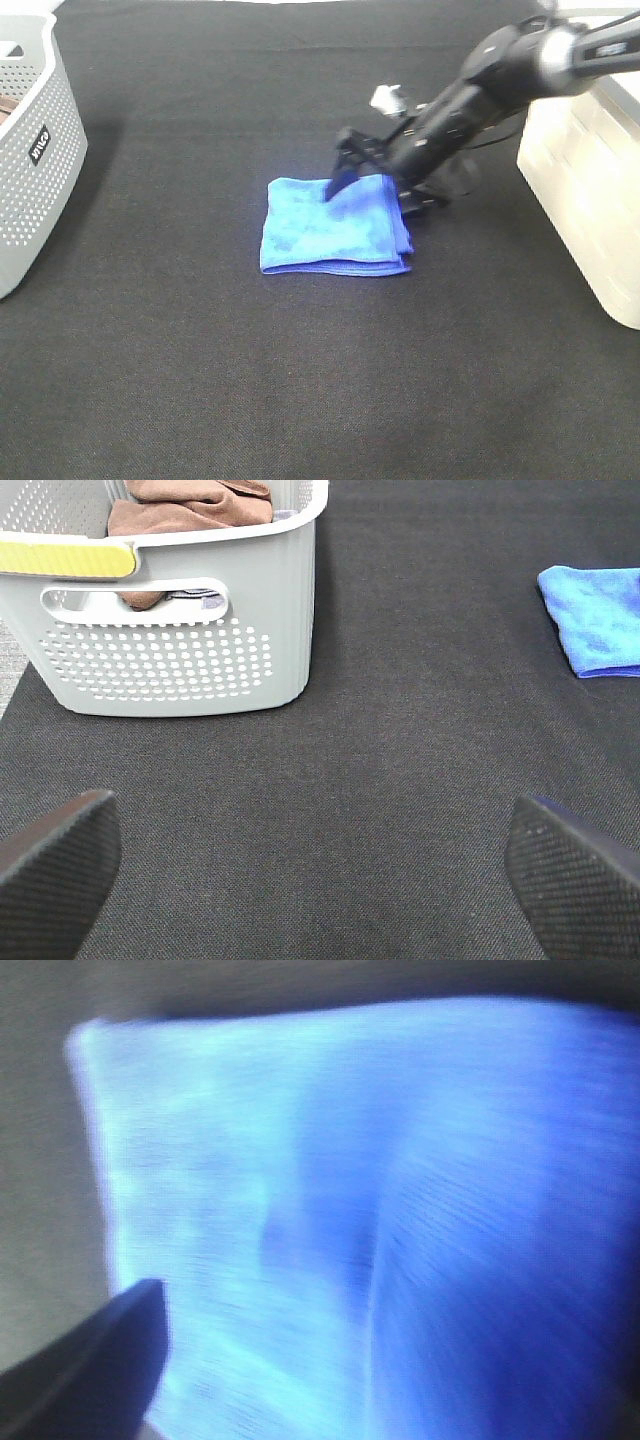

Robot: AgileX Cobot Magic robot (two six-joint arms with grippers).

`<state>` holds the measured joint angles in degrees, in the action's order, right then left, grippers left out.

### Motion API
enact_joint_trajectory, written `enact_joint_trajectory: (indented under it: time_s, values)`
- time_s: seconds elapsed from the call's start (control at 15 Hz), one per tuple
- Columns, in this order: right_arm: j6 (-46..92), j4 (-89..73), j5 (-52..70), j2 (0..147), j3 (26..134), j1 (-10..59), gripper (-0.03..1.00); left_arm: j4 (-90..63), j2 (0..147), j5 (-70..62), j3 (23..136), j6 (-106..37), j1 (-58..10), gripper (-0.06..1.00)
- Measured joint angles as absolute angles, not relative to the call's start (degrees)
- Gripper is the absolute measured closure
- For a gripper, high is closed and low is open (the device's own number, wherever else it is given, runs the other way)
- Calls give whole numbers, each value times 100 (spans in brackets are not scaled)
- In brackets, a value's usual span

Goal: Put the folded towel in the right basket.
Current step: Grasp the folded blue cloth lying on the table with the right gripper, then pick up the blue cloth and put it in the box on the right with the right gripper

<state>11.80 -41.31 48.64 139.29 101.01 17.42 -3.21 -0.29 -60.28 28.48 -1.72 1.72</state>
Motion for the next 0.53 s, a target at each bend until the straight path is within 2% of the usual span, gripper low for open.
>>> enact_joint_trajectory:
  time_s: [0.07, 0.13, 0.2, 0.27, 0.33, 0.4, 0.53]
  values:
    - [1197, -4194, 4756, 13952, 10101, 1879, 31, -321, -29, -6028, 2848, -178, 172, -4]
    - [1197, -4177, 4652, 13986, 10101, 1937, 43, -321, -29, -6028, 2848, -178, 172, -4]
    - [1197, -4148, 4584, 14015, 10101, 1942, 60, -321, -29, -6028, 2848, -178, 172, -4]
    - [1197, -4120, 4521, 14032, 10084, 1942, 70, -321, -29, -6028, 2848, -178, 172, -4]
    - [1197, -4102, 4526, 14032, 10084, 1942, 85, -321, -29, -6028, 2848, -178, 172, -4]
    - [1197, -4074, 4526, 14020, 10084, 1942, 88, -321, -29, -6028, 2848, -178, 172, -4]
    - [1215, -3879, 5036, 13751, 10365, 1942, 88, -321, -29, -6028, 2848, -178, 172, -4]
